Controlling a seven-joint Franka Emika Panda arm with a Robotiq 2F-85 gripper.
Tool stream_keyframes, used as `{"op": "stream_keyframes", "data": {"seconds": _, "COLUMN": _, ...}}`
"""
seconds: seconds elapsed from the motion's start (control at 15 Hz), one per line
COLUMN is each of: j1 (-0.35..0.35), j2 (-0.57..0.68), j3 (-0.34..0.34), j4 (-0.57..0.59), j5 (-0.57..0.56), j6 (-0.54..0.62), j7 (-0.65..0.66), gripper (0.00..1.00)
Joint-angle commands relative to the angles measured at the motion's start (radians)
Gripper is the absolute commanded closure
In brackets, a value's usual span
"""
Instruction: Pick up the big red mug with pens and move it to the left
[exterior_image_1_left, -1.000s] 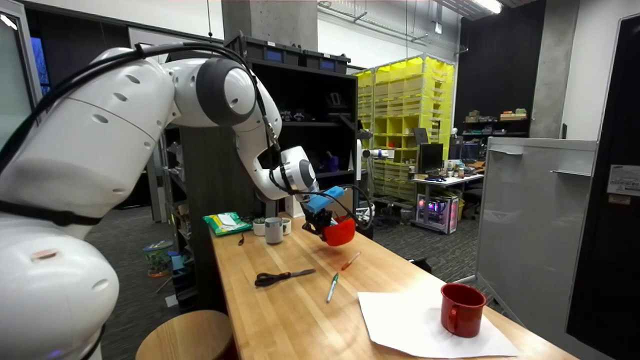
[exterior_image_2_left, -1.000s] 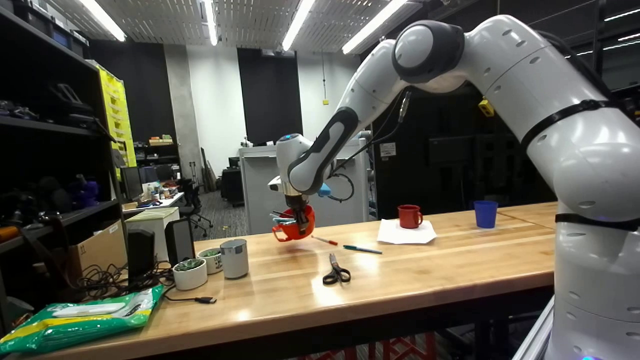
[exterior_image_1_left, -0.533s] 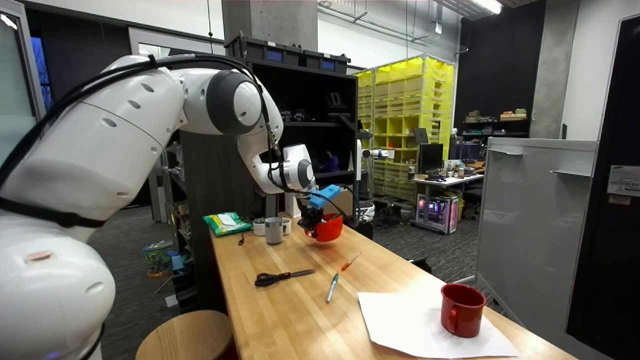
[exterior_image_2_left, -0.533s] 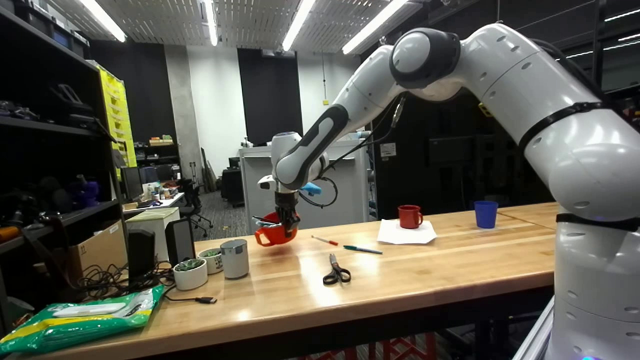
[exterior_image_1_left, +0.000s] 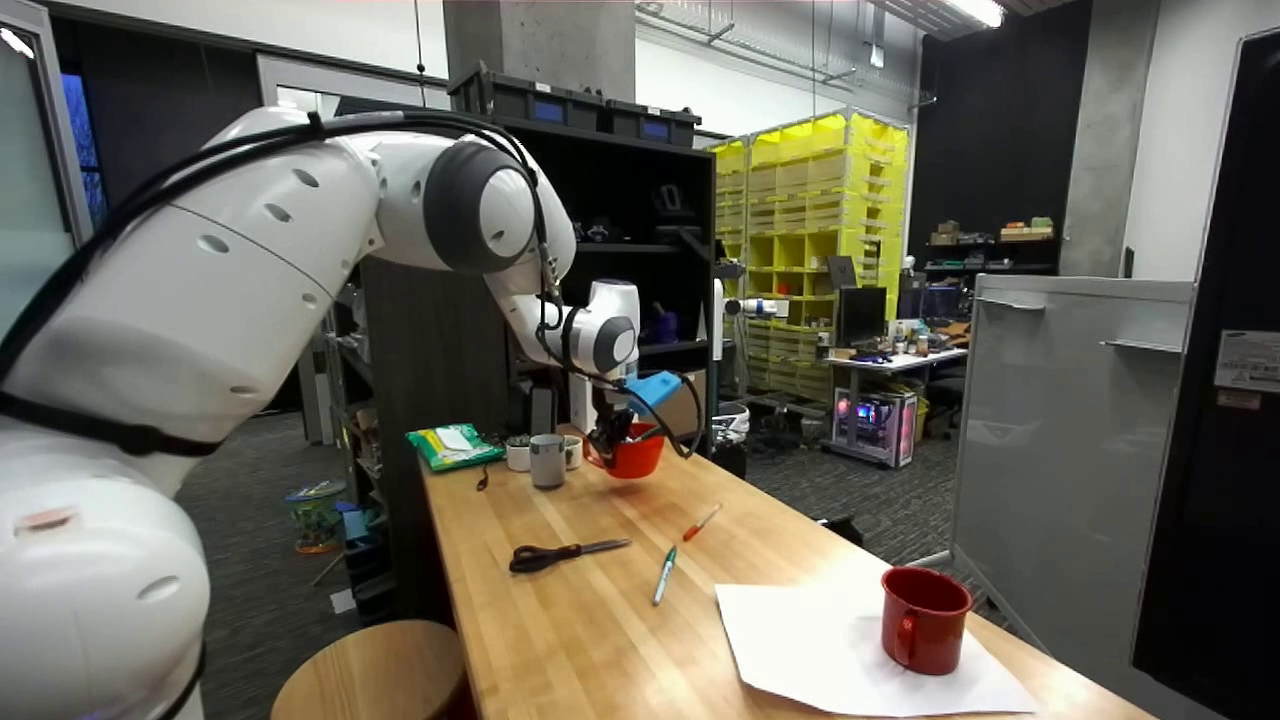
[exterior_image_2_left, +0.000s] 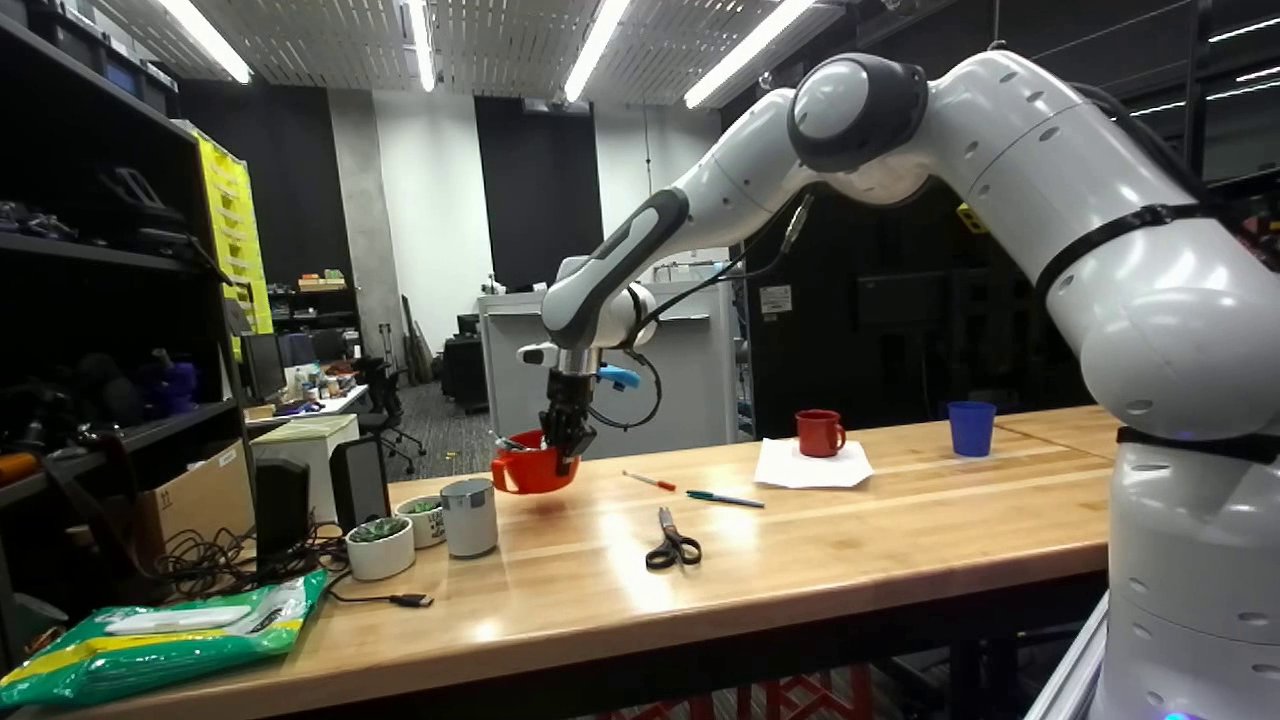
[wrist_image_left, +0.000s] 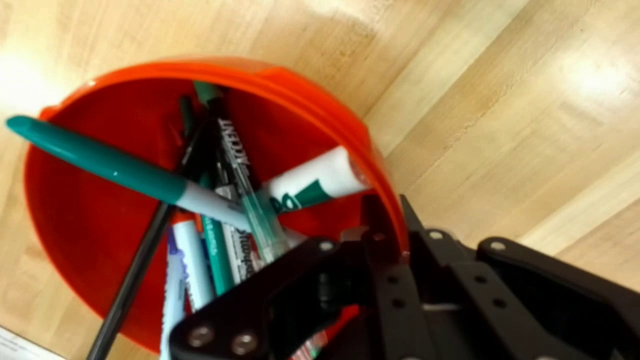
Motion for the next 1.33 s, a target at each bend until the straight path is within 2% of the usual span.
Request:
{"op": "stream_keyframes", "data": {"seconds": 0.0, "j1": -0.003, "j2": 0.020, "j3": -0.001, "j4": 0.041, "j5": 0.056, "j6": -0.057, "j7": -0.081, "gripper": 0.98}}
{"op": "stream_keyframes", "data": {"seconds": 0.53, "j1": -0.009, "j2": 0.064, "j3": -0.010, "j4": 0.078, "j5": 0.118, "j6": -0.103, "j7": -0.171, "gripper": 0.98}}
{"op": "stream_keyframes", "data": {"seconds": 0.6, "j1": -0.009, "j2": 0.067, "j3": -0.012, "j4": 0.081, "j5": 0.120, "j6": -0.106, "j7": -0.174, "gripper": 0.68}}
{"op": "stream_keyframes", "data": {"seconds": 0.67, "j1": -0.008, "j2": 0.069, "j3": -0.014, "j4": 0.083, "j5": 0.120, "j6": -0.110, "j7": -0.178, "gripper": 0.68}}
{"op": "stream_keyframes", "data": {"seconds": 0.87, "j1": -0.007, "j2": 0.067, "j3": -0.019, "j4": 0.084, "j5": 0.118, "j6": -0.109, "j7": -0.179, "gripper": 0.52}}
{"op": "stream_keyframes", "data": {"seconds": 1.27, "j1": -0.002, "j2": 0.027, "j3": -0.026, "j4": 0.045, "j5": 0.108, "j6": -0.077, "j7": -0.168, "gripper": 0.10}}
